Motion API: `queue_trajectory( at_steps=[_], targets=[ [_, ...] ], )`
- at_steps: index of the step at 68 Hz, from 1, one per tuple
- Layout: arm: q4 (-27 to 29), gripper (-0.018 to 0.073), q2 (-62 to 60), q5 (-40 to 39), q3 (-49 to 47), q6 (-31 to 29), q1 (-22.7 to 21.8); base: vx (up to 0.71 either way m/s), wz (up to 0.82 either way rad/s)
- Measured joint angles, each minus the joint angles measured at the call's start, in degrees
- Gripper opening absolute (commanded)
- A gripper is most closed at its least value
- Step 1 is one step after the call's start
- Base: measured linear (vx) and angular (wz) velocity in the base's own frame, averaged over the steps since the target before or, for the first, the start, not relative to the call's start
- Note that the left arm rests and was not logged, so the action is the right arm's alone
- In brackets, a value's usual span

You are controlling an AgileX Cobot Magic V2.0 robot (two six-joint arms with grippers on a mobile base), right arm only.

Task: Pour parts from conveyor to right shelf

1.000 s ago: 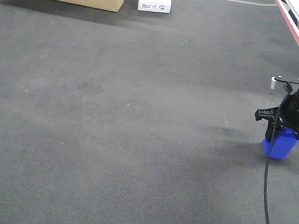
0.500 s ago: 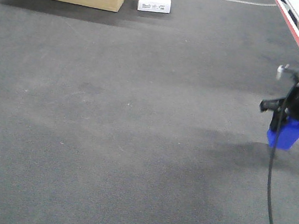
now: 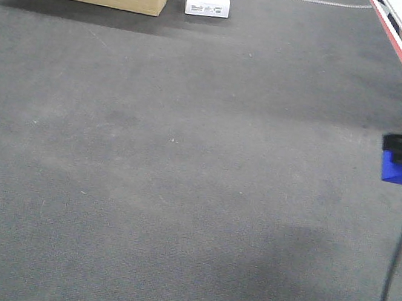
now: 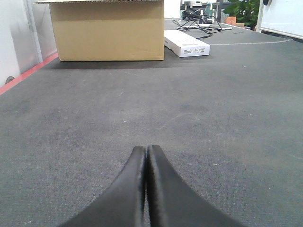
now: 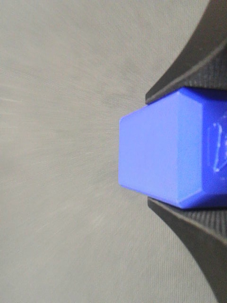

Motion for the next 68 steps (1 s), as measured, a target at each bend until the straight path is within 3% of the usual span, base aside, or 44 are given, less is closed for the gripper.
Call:
queue_trajectory(
  at_steps=[10,21,49,68],
  targets=[
    [0.8,-0.0006,-12.6,-11.5,12.7,-1.4,0.0,0.0,0.0],
    [0.8,-0.0006,-25.0,-18.4,25.0,-2.4,0.0,0.0,0.0],
    [0.8,-0.0006,-60.0,-24.2,40.3,-2.6,0.0,0.0,0.0],
    [0.8,-0.0006,-70.7,-24.1,45.1,-2.7,0.0,0.0,0.0]
  ],
)
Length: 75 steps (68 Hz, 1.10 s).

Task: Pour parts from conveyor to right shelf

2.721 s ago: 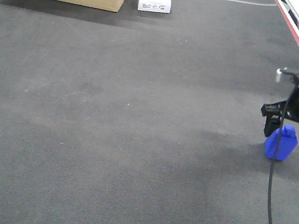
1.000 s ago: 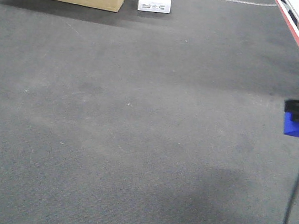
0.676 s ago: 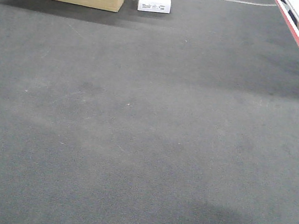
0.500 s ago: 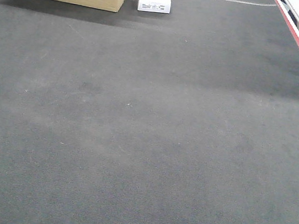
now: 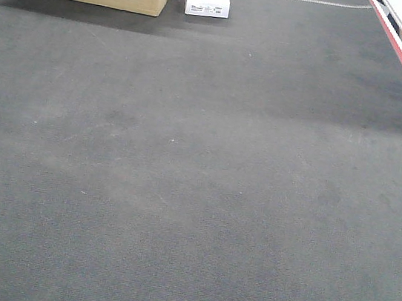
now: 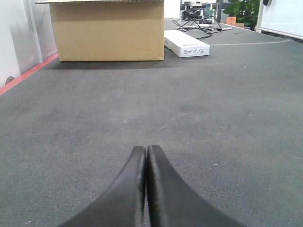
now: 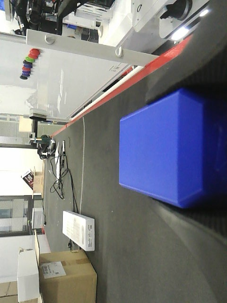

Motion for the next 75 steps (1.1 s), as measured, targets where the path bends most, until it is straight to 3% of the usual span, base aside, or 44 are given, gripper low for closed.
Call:
queue_trajectory(
  at_steps=[75],
  targets=[
    [0.0,-0.0006,-0.2,0.6,0.2,0.0,0.0,0.0,0.0]
  ],
)
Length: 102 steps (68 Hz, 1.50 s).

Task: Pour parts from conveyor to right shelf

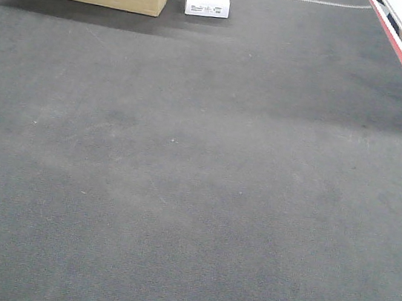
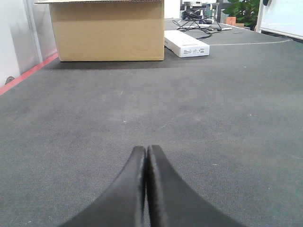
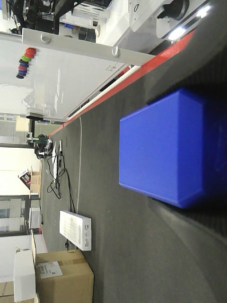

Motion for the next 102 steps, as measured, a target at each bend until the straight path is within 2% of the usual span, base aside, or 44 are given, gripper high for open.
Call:
queue_trajectory(
  at_steps=[56,81,102],
  targets=[
    [0.0,-0.0006,0.0,0.2,0.0,0.0,0.0,-0.11,-0.07],
    [0.0,-0.0006,0.0,0.2,0.0,0.0,0.0,-0.39,-0.48],
    [0.0,-0.0006,0.0,0.2,0.0,0.0,0.0,-0.41,-0.77]
  ],
)
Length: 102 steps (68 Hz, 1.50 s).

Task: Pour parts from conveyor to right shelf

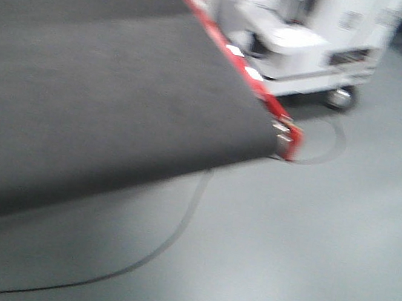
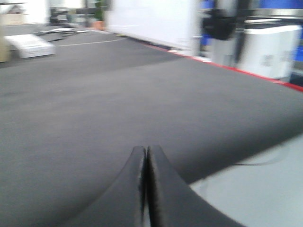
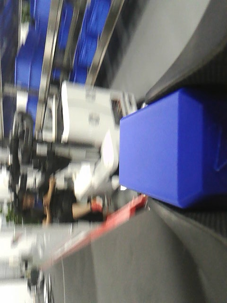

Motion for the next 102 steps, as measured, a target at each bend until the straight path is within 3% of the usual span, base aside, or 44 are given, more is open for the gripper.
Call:
queue_trajectory(
  at_steps=[102],
  targets=[
    [0.0,-0.0006,0.0,-0.1,0.0,0.0,0.0,-0.28,-0.68]
  ],
)
